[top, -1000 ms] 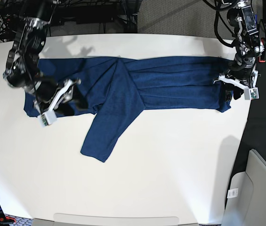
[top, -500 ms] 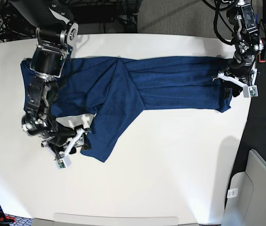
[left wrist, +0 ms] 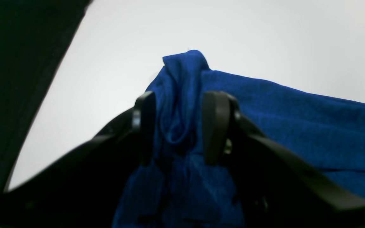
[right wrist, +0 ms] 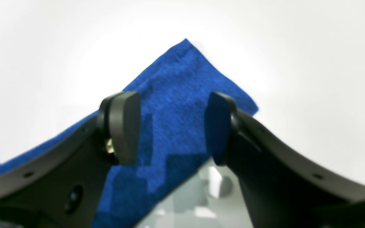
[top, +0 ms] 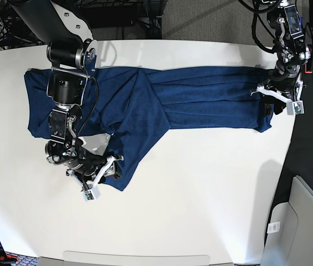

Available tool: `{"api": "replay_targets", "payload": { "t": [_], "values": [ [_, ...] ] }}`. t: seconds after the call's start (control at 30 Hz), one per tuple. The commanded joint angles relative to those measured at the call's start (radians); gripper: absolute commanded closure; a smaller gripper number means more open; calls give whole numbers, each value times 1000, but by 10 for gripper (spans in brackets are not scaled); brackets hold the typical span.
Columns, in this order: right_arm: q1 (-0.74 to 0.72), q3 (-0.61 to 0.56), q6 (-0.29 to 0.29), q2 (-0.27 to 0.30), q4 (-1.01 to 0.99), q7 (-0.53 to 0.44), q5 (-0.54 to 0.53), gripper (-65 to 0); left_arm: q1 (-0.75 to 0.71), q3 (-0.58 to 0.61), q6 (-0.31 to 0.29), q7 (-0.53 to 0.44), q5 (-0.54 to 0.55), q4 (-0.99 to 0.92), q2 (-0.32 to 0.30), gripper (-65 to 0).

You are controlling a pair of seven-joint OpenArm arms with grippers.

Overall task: Fold the T-shirt properly
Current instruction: 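Grasp the folded sleeve edge with the right gripper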

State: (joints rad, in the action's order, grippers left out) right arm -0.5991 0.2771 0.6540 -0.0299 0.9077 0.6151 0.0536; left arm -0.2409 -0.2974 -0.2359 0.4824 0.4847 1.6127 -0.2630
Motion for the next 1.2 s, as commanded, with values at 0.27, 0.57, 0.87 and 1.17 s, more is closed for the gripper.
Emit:
{"api": "replay_targets", "payload": {
  "t": [0.27, 0.57, 0.87, 1.17],
  "values": [
    [-52, 1, -92, 3, -14, -108, 73, -341, 10, -9, -4, -26, 10, 19, -14, -238],
    [-57, 6, -150, 5, -91, -145, 150, -341, 12, -9, -4, -26, 10, 19, -14, -238],
    [-60, 3, -161, 14, -169, -149, 142, -338, 8, -9, -4, -26, 10, 19, -14, -238],
    [-75, 1, -1, -64, -164, 12, 142, -197, 8, -9, -4, -26, 10, 19, -14, -238]
  ]
}}
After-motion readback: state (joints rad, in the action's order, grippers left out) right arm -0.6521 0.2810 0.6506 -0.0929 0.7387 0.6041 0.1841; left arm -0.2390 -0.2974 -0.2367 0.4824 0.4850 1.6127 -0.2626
